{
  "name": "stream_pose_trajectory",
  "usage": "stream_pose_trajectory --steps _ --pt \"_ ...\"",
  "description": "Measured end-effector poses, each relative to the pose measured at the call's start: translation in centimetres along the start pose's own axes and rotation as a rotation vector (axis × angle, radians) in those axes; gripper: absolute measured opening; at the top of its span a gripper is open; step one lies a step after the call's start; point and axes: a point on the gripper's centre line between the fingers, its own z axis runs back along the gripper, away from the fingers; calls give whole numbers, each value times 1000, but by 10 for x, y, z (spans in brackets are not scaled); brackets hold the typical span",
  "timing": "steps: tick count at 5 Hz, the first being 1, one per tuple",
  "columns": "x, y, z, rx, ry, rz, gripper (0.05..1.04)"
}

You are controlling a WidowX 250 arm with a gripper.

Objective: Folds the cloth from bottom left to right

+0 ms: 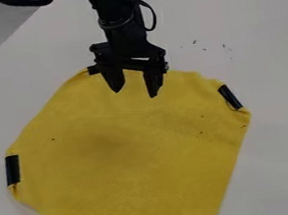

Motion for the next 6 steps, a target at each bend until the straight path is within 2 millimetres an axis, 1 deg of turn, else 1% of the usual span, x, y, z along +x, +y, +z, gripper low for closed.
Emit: stream_pose_trajectory --steps 1,2,3,4,5,6 --pt "-3 0 -8 -6 22 5 999" --pt "-14 9 -17 -10 25 32 999" --pt "-19 30 -3 44 -4 61 999" --pt "-38 57 5 98 -3 122 999" --pt "-72 91 -1 160 13 190 999" --pt "-95 109 -2 207 24 212 999"
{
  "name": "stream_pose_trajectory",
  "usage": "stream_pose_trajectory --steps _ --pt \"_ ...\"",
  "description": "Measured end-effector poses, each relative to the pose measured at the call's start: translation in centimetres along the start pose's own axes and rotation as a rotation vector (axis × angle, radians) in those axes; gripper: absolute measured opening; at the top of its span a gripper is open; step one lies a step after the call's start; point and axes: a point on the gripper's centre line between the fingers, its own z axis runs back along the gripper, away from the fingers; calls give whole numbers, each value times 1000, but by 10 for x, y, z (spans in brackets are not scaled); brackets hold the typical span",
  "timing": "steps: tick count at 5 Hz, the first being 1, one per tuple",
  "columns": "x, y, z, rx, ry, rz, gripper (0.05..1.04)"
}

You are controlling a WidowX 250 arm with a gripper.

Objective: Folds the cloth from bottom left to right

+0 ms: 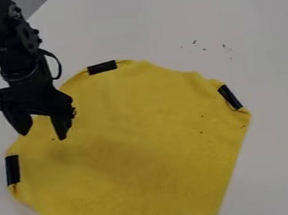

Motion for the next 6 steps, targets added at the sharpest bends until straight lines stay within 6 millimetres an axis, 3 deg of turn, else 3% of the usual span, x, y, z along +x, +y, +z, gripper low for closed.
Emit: stream_pose_trajectory --steps 2,5,6 --pt "-23 32 -2 57 -5 26 999" --pt "-39 45 -23 26 -6 46 999" --pt "-43 47 -33 7 -11 54 952"
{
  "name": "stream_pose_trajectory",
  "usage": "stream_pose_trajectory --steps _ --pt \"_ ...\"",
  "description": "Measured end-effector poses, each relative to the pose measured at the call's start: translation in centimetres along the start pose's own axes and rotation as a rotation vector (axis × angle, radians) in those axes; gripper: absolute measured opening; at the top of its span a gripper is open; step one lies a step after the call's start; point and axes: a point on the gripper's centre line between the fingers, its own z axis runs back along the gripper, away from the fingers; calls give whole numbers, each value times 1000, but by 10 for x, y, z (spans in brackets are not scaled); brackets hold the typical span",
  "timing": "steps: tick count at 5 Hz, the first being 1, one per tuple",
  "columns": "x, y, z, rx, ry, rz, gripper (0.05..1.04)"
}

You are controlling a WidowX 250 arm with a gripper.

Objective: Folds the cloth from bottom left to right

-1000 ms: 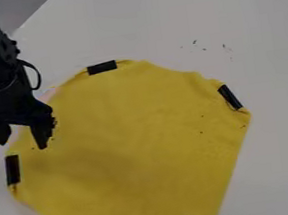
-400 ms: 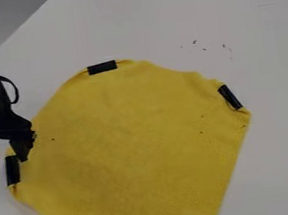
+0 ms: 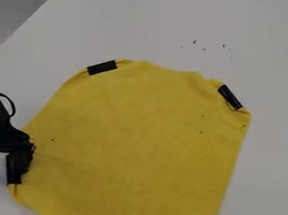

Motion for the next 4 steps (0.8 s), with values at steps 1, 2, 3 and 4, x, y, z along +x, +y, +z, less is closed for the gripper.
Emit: stream_pose_trajectory --steps 1,2,3,4 --pt "1 -1 -2 -19 -35 11 711" --pt "3 -2 -3 -31 -45 22 488" --pt "5 -4 -3 -30 -46 12 285" --pt "5 -10 -1 -17 -27 5 131"
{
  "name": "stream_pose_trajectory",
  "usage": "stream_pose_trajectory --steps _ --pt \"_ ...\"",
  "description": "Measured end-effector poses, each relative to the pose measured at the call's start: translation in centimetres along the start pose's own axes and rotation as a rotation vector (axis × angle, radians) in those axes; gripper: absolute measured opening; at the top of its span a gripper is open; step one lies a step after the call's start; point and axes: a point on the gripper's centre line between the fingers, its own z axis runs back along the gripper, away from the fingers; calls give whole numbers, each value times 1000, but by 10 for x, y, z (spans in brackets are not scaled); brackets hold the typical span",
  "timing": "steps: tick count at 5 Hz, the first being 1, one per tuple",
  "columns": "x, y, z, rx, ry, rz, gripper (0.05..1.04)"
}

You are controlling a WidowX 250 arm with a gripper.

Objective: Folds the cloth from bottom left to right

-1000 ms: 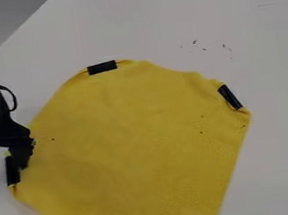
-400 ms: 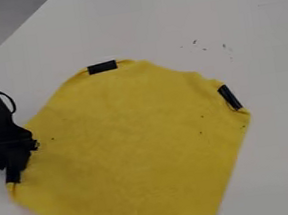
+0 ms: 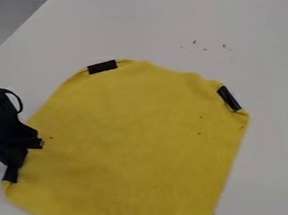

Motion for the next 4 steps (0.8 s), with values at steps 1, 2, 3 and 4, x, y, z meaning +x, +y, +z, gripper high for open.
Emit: stream_pose_trajectory --steps 1,2,3,4 --pt "1 -10 11 34 56 -13 74" --pt "20 -27 32 68 76 -26 68" --pt "45 -57 51 81 106 -33 68" --pt "61 -90 52 53 147 -30 68"
